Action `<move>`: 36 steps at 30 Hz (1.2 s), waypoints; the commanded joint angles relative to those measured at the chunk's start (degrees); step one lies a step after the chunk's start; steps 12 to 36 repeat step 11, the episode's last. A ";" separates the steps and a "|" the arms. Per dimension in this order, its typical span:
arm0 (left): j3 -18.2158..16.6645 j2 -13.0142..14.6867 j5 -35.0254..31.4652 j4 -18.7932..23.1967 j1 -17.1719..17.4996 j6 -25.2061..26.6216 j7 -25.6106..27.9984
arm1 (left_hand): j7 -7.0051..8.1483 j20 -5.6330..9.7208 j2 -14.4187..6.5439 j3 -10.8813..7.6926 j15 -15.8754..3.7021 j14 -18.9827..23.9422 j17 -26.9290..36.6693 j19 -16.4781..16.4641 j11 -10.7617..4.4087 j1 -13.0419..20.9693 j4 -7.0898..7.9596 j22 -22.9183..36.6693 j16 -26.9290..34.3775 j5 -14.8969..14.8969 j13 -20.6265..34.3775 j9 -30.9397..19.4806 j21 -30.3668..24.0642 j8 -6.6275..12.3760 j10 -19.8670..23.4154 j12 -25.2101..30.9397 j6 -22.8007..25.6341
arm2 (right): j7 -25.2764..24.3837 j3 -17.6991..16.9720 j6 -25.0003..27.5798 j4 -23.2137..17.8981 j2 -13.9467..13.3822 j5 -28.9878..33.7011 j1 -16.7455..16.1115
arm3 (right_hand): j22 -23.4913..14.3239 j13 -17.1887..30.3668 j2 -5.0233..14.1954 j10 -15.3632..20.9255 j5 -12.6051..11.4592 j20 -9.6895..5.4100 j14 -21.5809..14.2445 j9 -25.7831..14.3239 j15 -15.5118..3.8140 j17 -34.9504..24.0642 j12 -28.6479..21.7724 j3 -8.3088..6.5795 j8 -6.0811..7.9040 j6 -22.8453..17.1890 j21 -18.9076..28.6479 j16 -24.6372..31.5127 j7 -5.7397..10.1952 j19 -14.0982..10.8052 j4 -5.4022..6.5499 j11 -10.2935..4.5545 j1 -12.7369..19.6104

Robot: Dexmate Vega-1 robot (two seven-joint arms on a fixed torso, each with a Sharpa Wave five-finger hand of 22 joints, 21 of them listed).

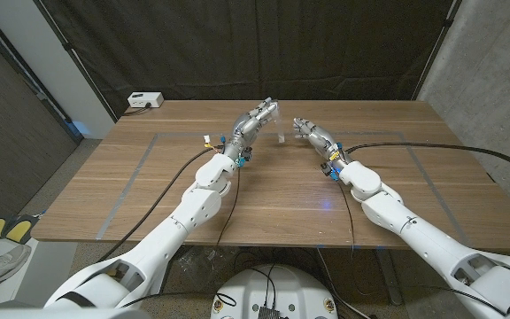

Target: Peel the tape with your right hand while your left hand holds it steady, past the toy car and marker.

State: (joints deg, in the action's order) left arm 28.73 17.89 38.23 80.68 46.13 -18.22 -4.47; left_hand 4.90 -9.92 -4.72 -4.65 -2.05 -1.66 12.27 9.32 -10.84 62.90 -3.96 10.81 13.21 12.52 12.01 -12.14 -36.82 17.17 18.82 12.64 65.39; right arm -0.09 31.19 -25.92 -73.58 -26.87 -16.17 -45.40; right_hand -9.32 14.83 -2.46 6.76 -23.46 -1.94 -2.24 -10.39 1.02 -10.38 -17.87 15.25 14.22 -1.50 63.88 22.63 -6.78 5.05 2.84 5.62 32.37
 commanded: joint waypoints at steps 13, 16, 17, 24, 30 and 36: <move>-4.21 5.82 7.56 0.23 3.04 0.71 -8.32 | 3.14 -0.30 -2.50 0.37 -1.25 0.15 0.06 -0.28 -0.05 2.48 0.26 0.07 -0.24 0.41 0.12 -0.09 0.13 0.24 0.13 -0.02 3.16 | -26.57 0.13 9.45 -15.72 3.70 22.61 -4.66 | -0.29 -2.53 1.28 8.17 1.54 -2.34 -8.14 -0.21 -1.92 0.20 -2.29 0.73 1.54 -10.22 -2.87 -0.38 2.11 -5.36 0.48 -2.76 0.78; -4.21 5.82 7.56 0.23 3.04 0.71 -8.32 | 3.14 -0.30 -2.50 0.37 -1.25 0.15 0.06 -0.28 -0.05 2.48 0.26 0.07 -0.24 0.41 0.12 -0.09 0.13 0.24 0.13 -0.02 3.16 | -26.57 0.13 9.45 -15.72 3.70 22.61 -4.66 | -0.29 -2.53 1.28 8.17 1.54 -2.34 -8.14 -0.21 -1.92 0.20 -2.29 0.73 1.54 -10.22 -2.87 -0.38 2.11 -5.36 0.48 -2.76 0.78; -4.21 5.82 7.56 0.23 3.04 0.71 -8.32 | 3.14 -0.30 -2.50 0.37 -1.25 0.15 0.06 -0.28 -0.05 2.48 0.26 0.07 -0.24 0.41 0.12 -0.09 0.13 0.24 0.13 -0.02 3.16 | -26.57 0.13 9.45 -15.72 3.70 22.61 -4.66 | -0.29 -2.53 1.28 8.17 1.54 -2.34 -8.14 -0.21 -1.92 0.20 -2.29 0.73 1.54 -10.22 -2.87 -0.38 2.11 -5.36 0.48 -2.76 0.78; -4.21 5.82 7.56 0.23 3.04 0.71 -8.32 | 3.14 -0.30 -2.50 0.37 -1.25 0.15 0.06 -0.28 -0.05 2.48 0.26 0.07 -0.24 0.41 0.12 -0.09 0.13 0.24 0.13 -0.02 3.16 | -26.57 0.13 9.45 -15.72 3.70 22.61 -4.66 | -0.29 -2.53 1.28 8.17 1.54 -2.34 -8.14 -0.21 -1.92 0.20 -2.29 0.73 1.54 -10.22 -2.87 -0.38 2.11 -5.36 0.48 -2.76 0.78; -4.21 5.82 7.56 0.23 3.04 0.71 -8.32 | 3.14 -0.30 -2.50 0.37 -1.25 0.15 0.06 -0.28 -0.05 2.48 0.26 0.07 -0.24 0.41 0.12 -0.09 0.13 0.24 0.13 -0.02 3.16 | -26.57 0.13 9.45 -15.72 3.70 22.61 -4.66 | -0.29 -2.53 1.28 8.17 1.54 -2.34 -8.14 -0.21 -1.92 0.20 -2.29 0.73 1.54 -10.22 -2.87 -0.38 2.11 -5.36 0.48 -2.76 0.78; -4.21 5.82 7.56 0.23 3.04 0.71 -8.32 | 3.14 -0.30 -2.50 0.37 -1.25 0.15 0.06 -0.28 -0.05 2.48 0.26 0.07 -0.24 0.41 0.12 -0.09 0.13 0.24 0.13 -0.02 3.16 | -26.57 0.13 9.45 -15.72 3.70 22.61 -4.66 | -0.29 -2.53 1.28 8.17 1.54 -2.34 -8.14 -0.21 -1.92 0.20 -2.29 0.73 1.54 -10.22 -2.87 -0.38 2.11 -5.36 0.48 -2.76 0.78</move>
